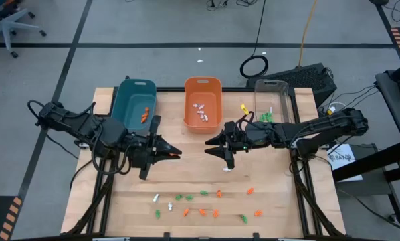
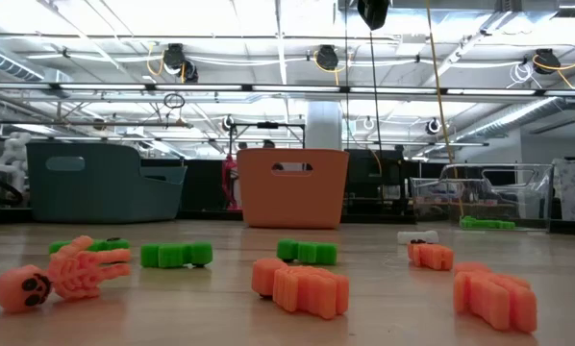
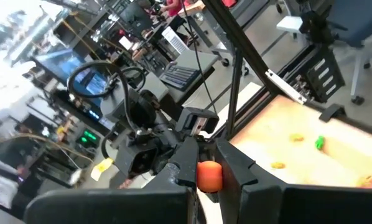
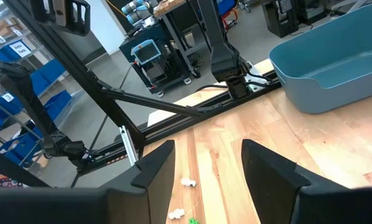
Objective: Sort Halloween decoration
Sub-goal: Put the orange skeleton toy into the blue bin
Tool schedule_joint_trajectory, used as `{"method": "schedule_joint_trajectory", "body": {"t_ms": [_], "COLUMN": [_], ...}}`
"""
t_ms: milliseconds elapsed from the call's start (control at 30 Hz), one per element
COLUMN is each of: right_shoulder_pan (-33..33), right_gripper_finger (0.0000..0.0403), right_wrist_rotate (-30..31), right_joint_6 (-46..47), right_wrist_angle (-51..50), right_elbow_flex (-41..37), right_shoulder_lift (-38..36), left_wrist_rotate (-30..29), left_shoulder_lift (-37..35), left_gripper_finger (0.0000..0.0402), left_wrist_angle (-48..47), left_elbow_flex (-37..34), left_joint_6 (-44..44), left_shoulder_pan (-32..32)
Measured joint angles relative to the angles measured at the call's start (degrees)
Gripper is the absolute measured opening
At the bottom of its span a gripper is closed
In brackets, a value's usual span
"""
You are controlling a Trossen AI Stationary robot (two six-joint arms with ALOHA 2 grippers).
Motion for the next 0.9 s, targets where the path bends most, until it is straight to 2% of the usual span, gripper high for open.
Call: {"method": "schedule_joint_trajectory", "body": {"t_ms": [133, 433, 567, 800, 900], "right_shoulder_pan": [0.0, 0.0, 0.0, 0.0, 0.0], "right_gripper_finger": [0.0171, 0.0171, 0.0171, 0.0171, 0.0171], "right_wrist_rotate": [0.0, 0.2, 0.5, 1.8, 1.8], "right_joint_6": [0.0, 0.0, 0.0, 0.0, 0.1], "right_wrist_angle": [0.0, 0.0, 0.0, 0.0, 0.0], "right_elbow_flex": [0.0, 0.0, 0.0, 0.0, 0.0], "right_shoulder_lift": [0.0, 0.0, 0.0, 0.0, 0.0], "left_wrist_rotate": [-0.3, -1.6, -2.1, -2.6, -4.5], "left_shoulder_lift": [0.0, 0.0, 0.0, 0.0, 0.0], "left_gripper_finger": [0.0023, 0.0023, 0.0023, 0.0023, 0.0023], "left_wrist_angle": [0.1, 0.0, -0.5, -8.8, -14.3], "left_elbow_flex": [0.0, 0.0, 0.0, 0.1, 0.1], "left_joint_6": [-8.8, -39.6, -50.7, -61.6, -63.3], "left_shoulder_pan": [0.0, 0.0, 0.1, 0.1, 0.2]}}
